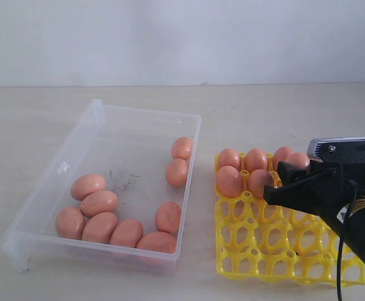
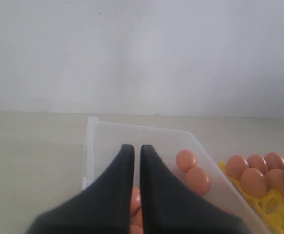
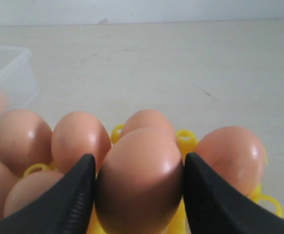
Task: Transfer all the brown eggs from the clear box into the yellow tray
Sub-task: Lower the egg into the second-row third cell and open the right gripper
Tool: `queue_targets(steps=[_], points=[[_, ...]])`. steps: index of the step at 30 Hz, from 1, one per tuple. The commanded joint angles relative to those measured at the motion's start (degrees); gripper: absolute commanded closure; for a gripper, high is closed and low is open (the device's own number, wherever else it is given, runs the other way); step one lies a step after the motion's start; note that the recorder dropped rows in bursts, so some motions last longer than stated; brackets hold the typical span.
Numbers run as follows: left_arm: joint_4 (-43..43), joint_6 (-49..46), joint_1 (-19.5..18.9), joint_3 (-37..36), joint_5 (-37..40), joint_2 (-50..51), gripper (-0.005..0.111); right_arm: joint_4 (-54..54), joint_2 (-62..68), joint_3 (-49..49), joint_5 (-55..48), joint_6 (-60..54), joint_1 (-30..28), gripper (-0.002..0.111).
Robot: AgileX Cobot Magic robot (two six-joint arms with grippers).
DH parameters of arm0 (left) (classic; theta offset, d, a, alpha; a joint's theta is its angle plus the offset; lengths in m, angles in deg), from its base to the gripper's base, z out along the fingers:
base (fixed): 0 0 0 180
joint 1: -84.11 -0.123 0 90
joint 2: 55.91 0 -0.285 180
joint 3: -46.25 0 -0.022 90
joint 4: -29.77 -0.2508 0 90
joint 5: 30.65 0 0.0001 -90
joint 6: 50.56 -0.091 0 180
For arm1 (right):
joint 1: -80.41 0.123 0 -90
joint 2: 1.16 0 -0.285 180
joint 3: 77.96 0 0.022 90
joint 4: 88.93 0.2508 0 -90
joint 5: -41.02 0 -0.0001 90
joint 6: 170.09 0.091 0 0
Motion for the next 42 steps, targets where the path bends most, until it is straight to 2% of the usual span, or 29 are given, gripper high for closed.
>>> queue_targets(steps=[1, 39, 40, 42], points=[[0.13, 0.47, 0.45, -0.15, -0.17, -0.15, 0.103, 0.18, -0.01, 0.06, -0.43, 0.20, -0.48, 0.108], [0.13, 0.47, 0.45, -0.15, -0.32, -0.15, 0.103, -1.95, -0.01, 0.06, -4.34, -1.58, -0.48, 0.108], [0.13, 0.47, 0.45, -0.15, -0.32, -0.15, 0.103, -1.95, -0.01, 0.06, -4.47, -1.84, -0.48, 0.105], [0.13, 0.47, 0.45, -0.15, -0.21, -0.15, 0.103, -1.95, -0.01, 0.06, -4.47, -1.84, -0.48, 0.090]])
